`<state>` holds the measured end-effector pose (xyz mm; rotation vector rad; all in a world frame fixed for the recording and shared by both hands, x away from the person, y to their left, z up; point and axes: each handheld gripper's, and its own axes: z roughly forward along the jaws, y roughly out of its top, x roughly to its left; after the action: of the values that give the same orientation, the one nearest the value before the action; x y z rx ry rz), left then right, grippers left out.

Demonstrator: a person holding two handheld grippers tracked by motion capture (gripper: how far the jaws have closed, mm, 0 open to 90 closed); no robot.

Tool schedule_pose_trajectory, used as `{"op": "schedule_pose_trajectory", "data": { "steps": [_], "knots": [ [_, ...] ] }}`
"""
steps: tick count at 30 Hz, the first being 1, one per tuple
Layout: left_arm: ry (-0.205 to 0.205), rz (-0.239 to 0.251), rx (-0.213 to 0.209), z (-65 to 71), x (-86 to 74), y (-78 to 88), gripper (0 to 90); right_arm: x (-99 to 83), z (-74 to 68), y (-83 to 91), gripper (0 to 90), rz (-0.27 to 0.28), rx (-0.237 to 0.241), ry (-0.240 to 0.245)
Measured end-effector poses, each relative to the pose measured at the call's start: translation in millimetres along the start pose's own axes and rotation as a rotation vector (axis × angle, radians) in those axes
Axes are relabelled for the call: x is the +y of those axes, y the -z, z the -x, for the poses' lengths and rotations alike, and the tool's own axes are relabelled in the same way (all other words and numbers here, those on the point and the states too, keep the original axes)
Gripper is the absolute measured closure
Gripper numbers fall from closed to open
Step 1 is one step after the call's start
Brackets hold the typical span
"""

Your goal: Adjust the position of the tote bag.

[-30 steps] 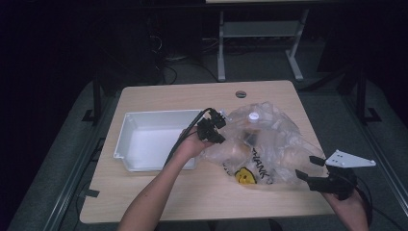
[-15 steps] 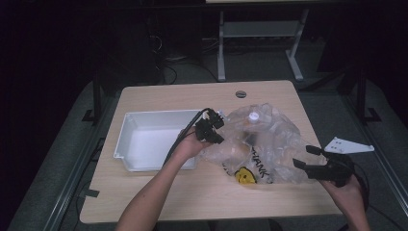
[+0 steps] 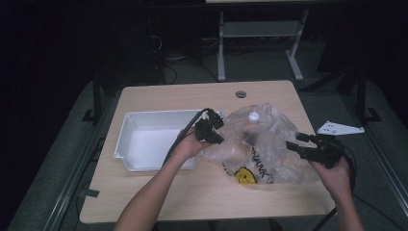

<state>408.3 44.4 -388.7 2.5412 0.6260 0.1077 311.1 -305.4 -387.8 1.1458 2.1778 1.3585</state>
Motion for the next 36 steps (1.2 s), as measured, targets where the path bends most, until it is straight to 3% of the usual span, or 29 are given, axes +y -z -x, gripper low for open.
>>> {"op": "schedule_pose_trajectory", "data": {
  "steps": [6,11,20,27,36],
  "knots": [
    [0.003,0.005,-0.002,-0.3,-0.2,1.7,87.3,-0.6,1.8,0.8,71.5,0.018,-0.005,-0.010],
    [0.010,0.023,-0.009,-1.1,-1.2,7.8,82.2,0.4,-2.0,1.8,88.4,0.019,-0.012,0.023],
    [0.012,0.078,-0.012,-0.3,-4.7,28.4,63.7,2.1,-12.4,3.6,89.9,0.014,0.005,0.062],
    [0.005,0.124,-0.010,1.4,-4.3,47.0,55.5,0.9,-18.2,3.6,89.8,0.009,0.007,0.082],
    [-0.031,0.184,-0.018,14.2,16.5,68.2,50.3,-1.3,-24.2,7.5,89.8,-0.005,-0.005,0.104]
  ]
}}
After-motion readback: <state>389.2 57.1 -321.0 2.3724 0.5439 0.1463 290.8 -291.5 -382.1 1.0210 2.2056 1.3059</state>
